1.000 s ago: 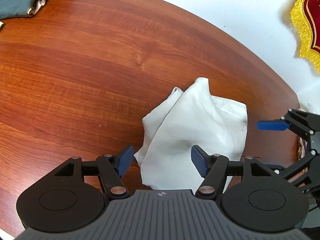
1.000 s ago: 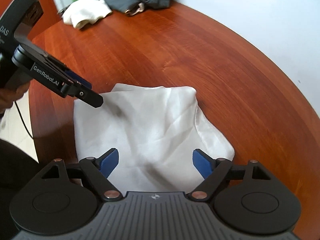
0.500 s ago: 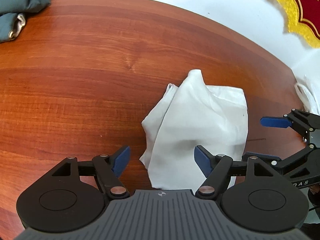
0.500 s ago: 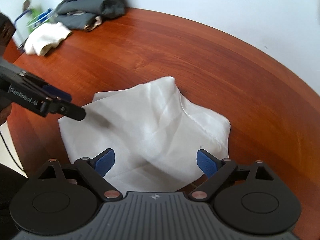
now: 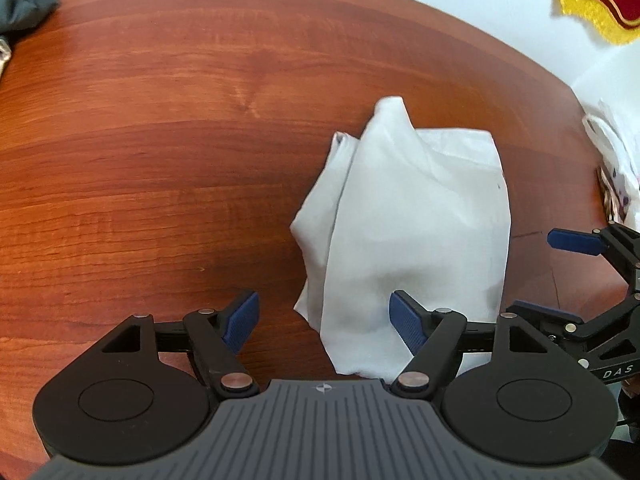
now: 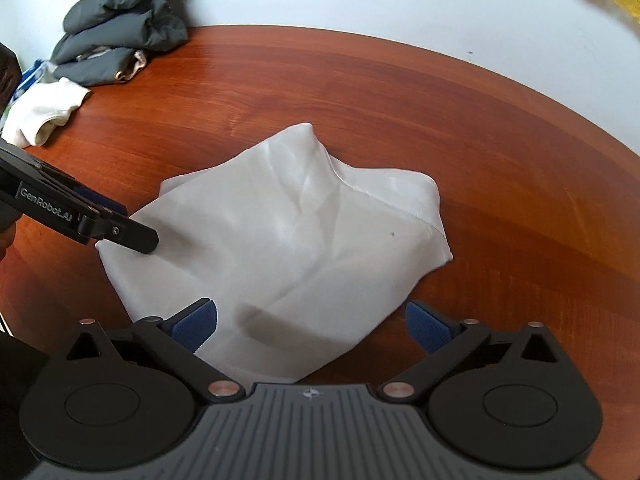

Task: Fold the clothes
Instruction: 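Move the left gripper to the bundle's edge and pinch it, then grasp the bundle with the right gripper beside the left gripper, then lift the shirt bundle with both grippers and carry it toward the grey clothes stack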

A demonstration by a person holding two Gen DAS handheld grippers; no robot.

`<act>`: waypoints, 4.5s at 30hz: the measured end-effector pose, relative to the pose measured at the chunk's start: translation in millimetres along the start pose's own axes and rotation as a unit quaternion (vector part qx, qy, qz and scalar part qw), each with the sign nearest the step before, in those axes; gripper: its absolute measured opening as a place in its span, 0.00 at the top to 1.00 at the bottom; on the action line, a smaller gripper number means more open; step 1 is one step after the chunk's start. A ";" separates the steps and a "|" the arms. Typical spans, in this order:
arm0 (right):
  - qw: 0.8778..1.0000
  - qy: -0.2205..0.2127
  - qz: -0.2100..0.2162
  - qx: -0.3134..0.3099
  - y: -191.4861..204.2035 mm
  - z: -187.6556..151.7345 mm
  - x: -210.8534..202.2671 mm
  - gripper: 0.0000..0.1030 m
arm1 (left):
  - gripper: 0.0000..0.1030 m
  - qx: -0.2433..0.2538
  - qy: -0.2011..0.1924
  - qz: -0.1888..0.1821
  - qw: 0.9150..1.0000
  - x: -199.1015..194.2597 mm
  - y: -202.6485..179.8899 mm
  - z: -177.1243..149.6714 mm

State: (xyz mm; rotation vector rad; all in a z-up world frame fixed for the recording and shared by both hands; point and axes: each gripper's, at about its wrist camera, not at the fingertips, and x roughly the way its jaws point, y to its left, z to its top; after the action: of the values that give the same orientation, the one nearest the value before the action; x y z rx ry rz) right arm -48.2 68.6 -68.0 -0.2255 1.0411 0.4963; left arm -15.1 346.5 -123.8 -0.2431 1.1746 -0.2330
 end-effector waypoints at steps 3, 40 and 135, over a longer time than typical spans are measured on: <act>1.000 -0.004 -0.006 0.009 0.7 -4.5 -2.0 0.01 | 0.28 0.009 0.005 -0.005 1.000 3.9 -1.4 0.2; 0.995 -0.019 -0.038 0.088 -21.2 -24.9 -13.3 0.01 | 0.44 0.071 0.010 -0.038 0.997 42.3 -21.7 15.3; 0.985 -0.071 0.150 -0.041 320.5 235.0 20.1 0.89 | 0.87 -0.040 -0.163 0.026 0.985 -241.1 246.7 -33.6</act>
State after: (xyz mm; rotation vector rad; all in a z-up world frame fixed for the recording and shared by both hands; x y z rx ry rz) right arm -17.9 448.1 47.9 -0.1039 0.9190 0.8183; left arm -121.9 652.2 -0.2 -0.3089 0.8646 -0.0941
